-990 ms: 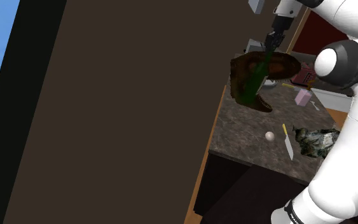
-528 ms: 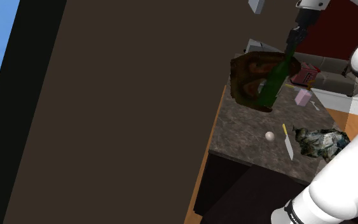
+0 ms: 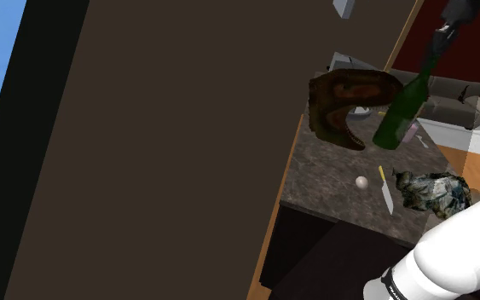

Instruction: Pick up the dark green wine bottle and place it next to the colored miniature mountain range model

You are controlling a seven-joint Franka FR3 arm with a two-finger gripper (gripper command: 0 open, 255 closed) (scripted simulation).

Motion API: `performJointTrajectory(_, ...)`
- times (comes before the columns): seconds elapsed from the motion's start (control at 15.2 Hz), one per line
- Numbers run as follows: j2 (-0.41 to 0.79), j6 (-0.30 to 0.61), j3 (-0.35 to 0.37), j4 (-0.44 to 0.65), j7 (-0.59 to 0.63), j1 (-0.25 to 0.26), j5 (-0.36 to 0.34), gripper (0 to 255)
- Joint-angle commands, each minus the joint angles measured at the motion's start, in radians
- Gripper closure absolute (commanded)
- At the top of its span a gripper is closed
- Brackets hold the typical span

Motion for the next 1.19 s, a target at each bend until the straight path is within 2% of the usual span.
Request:
performJointTrajectory(0.0,-0.028,-0.035,-0.007,0.011,-0.022,-0.009,-0.018,255)
performJointTrajectory(0.59,-0.138,-0.197,-0.052,0.085,-0.150,-0.052,-0.107,255)
performJointTrajectory(0.86,-0.150,-0.278,-0.097,0.165,-0.236,-0.068,-0.140,255)
performJointTrajectory(1.12,-0.130,-0.366,-0.174,0.281,-0.352,-0.077,-0.163,255)
